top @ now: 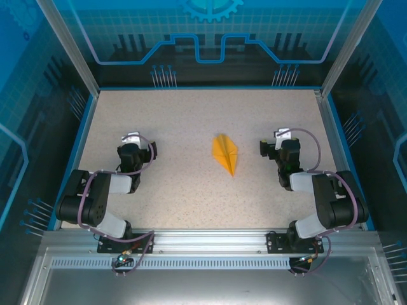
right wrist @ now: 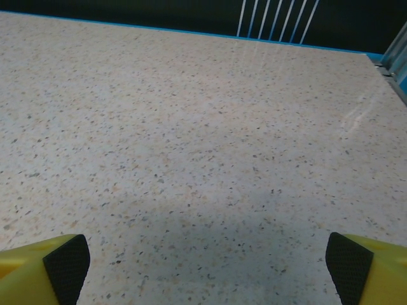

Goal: Fold a paper plane with a square sheet of paper (pick it up from the middle)
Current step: Reset both arms

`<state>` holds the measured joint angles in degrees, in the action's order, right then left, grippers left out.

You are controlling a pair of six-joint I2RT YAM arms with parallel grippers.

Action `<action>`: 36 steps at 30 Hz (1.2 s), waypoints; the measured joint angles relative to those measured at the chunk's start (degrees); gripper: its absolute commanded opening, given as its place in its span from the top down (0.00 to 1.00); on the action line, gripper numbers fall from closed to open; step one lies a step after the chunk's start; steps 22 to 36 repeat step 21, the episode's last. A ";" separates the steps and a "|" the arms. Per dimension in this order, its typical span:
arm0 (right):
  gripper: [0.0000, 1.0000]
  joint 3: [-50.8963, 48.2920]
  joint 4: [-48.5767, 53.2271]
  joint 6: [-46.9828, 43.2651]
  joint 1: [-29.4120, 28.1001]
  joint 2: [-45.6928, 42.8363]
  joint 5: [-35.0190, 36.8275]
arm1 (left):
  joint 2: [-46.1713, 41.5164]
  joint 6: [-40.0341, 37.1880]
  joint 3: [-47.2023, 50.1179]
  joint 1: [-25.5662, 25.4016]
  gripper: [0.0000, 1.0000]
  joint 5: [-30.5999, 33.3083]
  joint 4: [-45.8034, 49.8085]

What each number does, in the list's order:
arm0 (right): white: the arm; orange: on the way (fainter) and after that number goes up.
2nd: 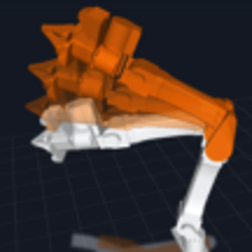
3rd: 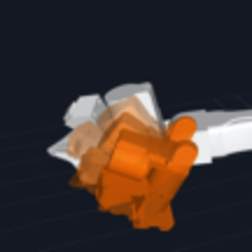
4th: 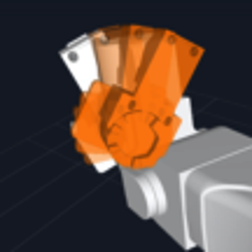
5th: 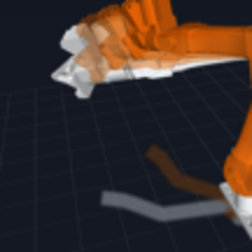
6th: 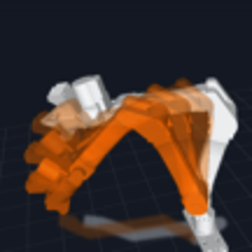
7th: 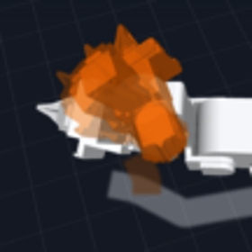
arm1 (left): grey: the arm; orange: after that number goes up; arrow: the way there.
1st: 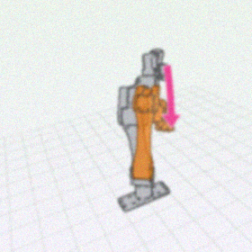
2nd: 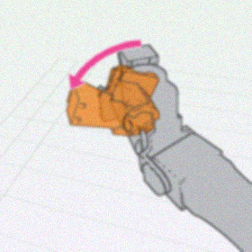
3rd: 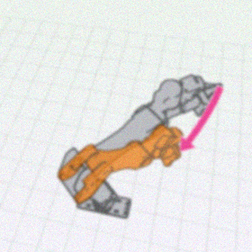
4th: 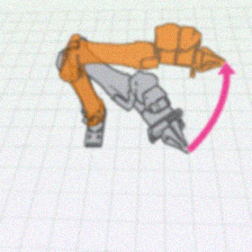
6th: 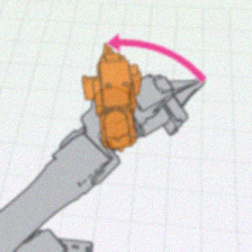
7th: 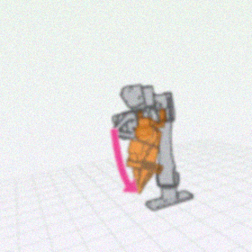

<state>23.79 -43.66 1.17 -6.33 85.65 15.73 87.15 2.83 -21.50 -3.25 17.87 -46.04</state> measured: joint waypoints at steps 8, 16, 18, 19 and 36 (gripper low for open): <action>0.01 -0.35 -0.57 0.35 0.00 0.00 1.88 | 0.00 0.00 0.00 0.00 0.02 -0.04 -0.37; 0.01 -0.35 -0.57 0.35 0.00 0.00 2.10 | 0.00 0.00 0.00 0.00 0.01 -0.20 -0.37; 0.01 -0.35 -0.57 0.35 0.00 0.00 2.10 | 0.00 0.00 0.00 0.00 0.02 -0.20 -0.39; 0.01 -0.35 -0.57 0.35 0.00 0.00 2.10 | 0.00 -0.02 0.00 0.00 0.01 -0.22 -0.39; 0.01 -0.35 -0.57 0.35 0.00 0.00 2.10 | 0.00 0.00 0.00 0.00 0.02 -0.22 -0.39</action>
